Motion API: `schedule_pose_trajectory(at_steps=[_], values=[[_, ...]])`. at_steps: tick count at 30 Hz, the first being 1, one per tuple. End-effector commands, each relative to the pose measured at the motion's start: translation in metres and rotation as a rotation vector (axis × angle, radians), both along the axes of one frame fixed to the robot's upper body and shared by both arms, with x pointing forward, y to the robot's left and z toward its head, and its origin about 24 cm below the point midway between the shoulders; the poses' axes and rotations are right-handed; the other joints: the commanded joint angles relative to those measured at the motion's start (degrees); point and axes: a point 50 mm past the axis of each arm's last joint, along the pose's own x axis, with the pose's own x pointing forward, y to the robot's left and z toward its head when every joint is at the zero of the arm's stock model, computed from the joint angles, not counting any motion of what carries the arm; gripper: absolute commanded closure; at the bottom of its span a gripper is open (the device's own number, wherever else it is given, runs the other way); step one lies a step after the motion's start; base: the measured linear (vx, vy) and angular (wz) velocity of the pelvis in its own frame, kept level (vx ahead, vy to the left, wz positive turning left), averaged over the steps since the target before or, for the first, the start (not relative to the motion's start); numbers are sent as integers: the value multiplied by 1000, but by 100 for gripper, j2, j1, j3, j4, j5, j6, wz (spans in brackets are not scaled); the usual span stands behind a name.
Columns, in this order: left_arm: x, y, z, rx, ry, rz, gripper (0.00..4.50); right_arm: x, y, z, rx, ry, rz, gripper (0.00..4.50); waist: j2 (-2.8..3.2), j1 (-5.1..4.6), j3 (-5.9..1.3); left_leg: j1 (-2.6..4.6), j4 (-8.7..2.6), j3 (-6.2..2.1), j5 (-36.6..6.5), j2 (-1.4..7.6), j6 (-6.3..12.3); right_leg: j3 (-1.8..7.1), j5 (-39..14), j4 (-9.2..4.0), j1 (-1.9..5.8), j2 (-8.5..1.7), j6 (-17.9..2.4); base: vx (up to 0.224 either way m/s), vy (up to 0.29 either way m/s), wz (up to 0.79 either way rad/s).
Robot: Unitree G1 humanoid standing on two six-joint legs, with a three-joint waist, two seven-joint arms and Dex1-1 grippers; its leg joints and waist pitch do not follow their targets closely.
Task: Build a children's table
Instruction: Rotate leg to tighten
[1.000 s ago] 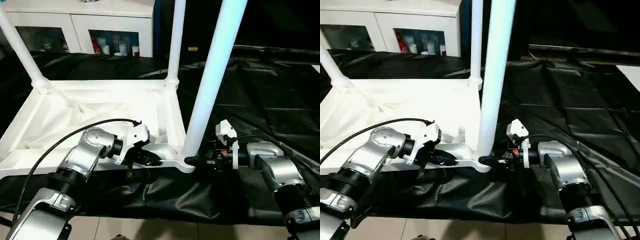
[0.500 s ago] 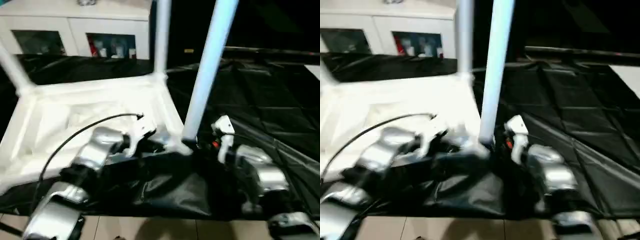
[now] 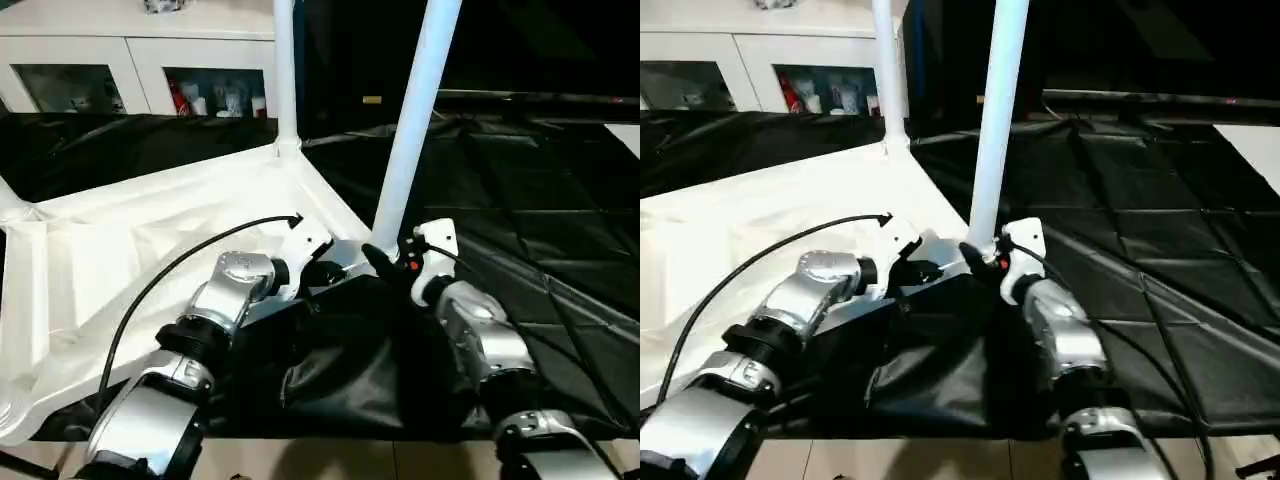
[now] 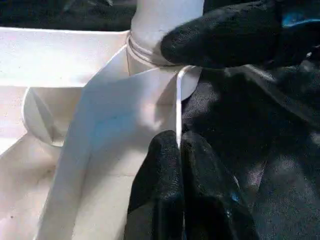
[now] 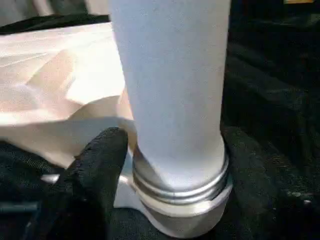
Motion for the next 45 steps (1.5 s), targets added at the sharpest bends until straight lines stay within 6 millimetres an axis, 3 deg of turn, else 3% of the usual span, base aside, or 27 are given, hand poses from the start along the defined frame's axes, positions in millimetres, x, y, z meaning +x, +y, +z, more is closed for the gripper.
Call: schedule_pose_trajectory(at_steps=[1,5,9,13,18,28,40,45], values=[[-6,-15,10,-39,-38,-153,450,-9,15,-2,-10,32,228,93,-41,22,-337,41,-344,-102,-1373,159,302,159,-1045,-473,285,-366,-1222,0,0,0],[-11,-3,9,-29,-21,-214,450,-13,-5,4,-41,26,328,93,-43,30,-349,34,-313,-80,-1240,169,391,153,-749,-440,297,-368,-1376,0,0,0],[-23,13,9,-26,19,-342,450,-27,-25,12,-75,45,553,93,-32,79,-340,39,-308,-58,-1219,206,446,133,-672,-419,285,-348,-1456,0,0,0],[-29,30,10,12,32,-403,450,-38,-41,19,-100,100,680,93,-53,119,-310,66,-332,-60,-1464,228,363,133,-1216,-462,254,-361,-1361,0,0,0],[-34,36,11,13,48,-438,450,-41,-43,21,-108,103,721,93,-42,174,-316,79,-341,-66,-1434,240,243,142,-1293,-449,225,-371,-1307,0,0,0],[-39,34,12,7,47,-459,450,-35,-30,29,-100,12,714,93,-60,190,-335,64,-321,-53,-1217,223,271,137,-954,-409,234,-359,-1338,0,0,0],[-38,33,11,10,44,-438,450,-38,-31,23,-98,55,729,201,-66,204,-350,52,-298,-54,-1062,213,320,134,-828,-389,251,-360,-1324,0,0,0],[-24,28,10,14,-1,-287,450,-36,-24,13,-19,76,599,232,-95,199,-332,56,-300,-53,-1167,206,282,133,-1051,-415,236,-363,-1294,0,0,0]])
